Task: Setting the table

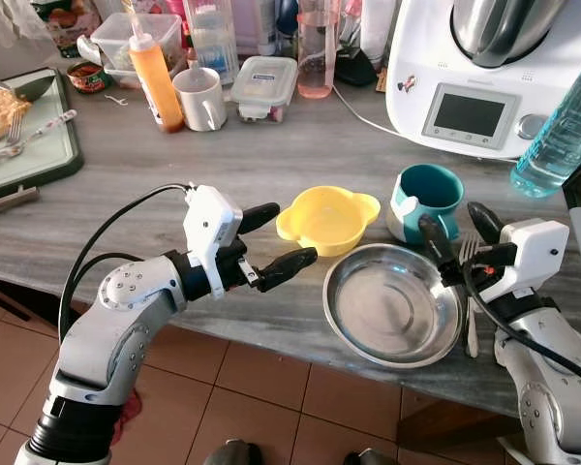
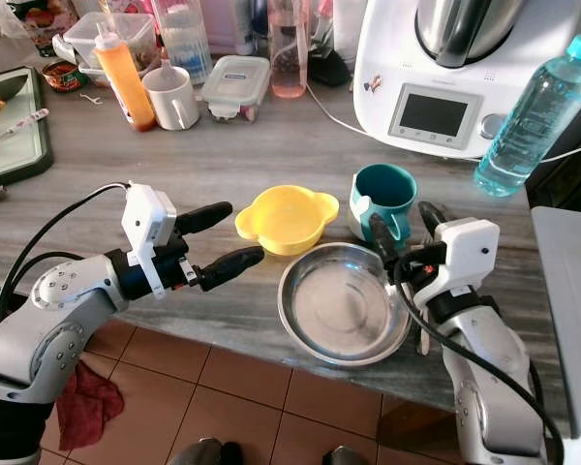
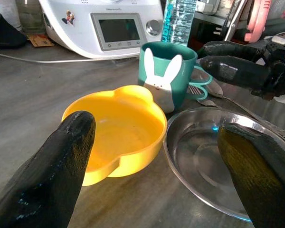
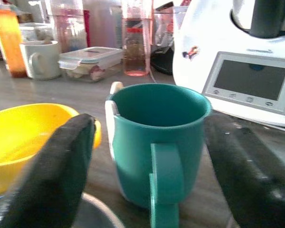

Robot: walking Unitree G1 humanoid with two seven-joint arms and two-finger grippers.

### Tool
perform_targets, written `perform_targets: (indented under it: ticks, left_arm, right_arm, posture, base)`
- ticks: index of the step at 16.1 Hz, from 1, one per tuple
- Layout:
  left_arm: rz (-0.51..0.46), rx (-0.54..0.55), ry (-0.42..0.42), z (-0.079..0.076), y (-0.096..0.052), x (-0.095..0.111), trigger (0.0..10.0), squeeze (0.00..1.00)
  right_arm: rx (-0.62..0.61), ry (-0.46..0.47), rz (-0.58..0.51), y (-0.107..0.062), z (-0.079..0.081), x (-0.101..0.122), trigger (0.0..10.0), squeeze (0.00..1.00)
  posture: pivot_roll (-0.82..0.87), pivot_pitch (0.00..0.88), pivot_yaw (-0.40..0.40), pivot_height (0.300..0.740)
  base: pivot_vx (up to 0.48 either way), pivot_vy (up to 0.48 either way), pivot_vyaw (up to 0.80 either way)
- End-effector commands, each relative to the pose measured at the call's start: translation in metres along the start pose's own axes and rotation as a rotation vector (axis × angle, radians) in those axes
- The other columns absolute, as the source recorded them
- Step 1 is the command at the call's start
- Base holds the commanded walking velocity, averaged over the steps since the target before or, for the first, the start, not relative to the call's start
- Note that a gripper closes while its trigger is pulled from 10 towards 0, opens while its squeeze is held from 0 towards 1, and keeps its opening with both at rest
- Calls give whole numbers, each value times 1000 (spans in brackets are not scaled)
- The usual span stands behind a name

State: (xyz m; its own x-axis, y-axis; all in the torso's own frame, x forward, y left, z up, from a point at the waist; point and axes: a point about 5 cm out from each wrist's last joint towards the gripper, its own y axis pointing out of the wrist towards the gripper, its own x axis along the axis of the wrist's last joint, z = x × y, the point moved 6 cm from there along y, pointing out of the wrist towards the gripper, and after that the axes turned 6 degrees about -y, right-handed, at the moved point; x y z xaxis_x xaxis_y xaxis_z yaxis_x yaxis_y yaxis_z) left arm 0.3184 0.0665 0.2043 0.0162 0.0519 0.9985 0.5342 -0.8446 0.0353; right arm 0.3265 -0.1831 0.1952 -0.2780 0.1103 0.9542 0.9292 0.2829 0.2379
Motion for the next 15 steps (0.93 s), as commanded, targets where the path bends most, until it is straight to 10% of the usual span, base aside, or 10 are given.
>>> perform_targets:
  ticks: [1, 15]
  left_arm:
    - [6, -14, 8, -4, 1, 0, 10000, 0]
    - [-33, -7, 1, -5, 7, 3, 10000, 0]
  right_arm:
    - [2, 1, -9, -2, 4, 5, 10000, 1000]
    - [37, 56, -89, -13, 42, 47, 10000, 1000]
  posture:
    - [84, 191, 35, 714]
    - [69, 166, 25, 714]
  base:
    - [0, 0, 0]
    - [0, 0, 0]
